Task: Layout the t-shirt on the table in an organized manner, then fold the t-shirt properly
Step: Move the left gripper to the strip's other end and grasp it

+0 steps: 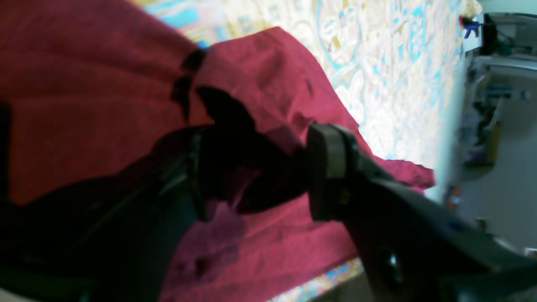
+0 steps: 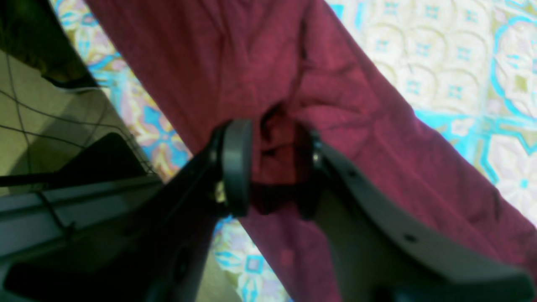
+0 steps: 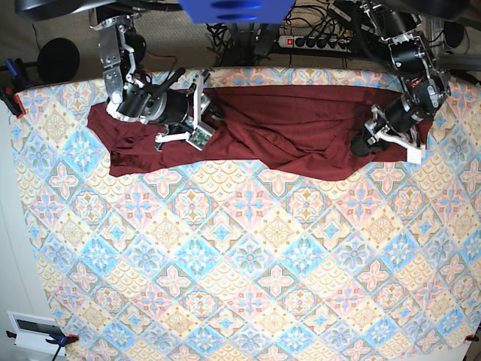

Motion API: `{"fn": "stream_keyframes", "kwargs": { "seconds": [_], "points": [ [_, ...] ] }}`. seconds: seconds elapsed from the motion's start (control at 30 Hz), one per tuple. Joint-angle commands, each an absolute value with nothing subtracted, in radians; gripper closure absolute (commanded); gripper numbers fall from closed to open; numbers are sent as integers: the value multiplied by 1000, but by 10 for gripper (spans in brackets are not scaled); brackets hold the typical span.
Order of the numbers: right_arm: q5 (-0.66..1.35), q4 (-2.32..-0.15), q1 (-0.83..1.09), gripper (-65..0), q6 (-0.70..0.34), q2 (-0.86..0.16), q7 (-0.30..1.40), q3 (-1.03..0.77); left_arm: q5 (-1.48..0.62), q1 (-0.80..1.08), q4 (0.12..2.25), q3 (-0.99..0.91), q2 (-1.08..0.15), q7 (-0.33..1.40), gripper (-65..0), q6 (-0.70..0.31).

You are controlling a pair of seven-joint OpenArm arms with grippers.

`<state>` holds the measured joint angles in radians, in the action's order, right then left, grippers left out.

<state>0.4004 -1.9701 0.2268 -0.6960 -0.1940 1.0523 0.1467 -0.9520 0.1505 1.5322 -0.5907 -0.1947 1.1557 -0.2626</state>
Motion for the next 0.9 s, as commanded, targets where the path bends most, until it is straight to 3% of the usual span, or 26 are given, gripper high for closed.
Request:
{"fn": "stream_keyframes", "kwargs": {
  "seconds": [0.0,0.07,0.27,0.6,0.87],
  "points": [
    [417,-1989,219,-172,-698,-196,1033,143,-958,128,1552,-584,-203,1145,-298,-268],
    [417,-1989,219,-172,-698,-196,1035,143,-941,114,1552,-550,-202,1145,-250,-268],
    [417,-1989,219,-172,-698,-196,1033,142,-947,90,1563,-509,-202,1145,0,-271],
    [417,-1983,219,-172,-698,-196,1033,90,-1116,234,1899,-628,-246,1155,0,-272],
    [412,-1982,219,-172,-698,-194,1033,90,-1325,372,1963,-835,-371,1155,0,-274]
  ]
}}
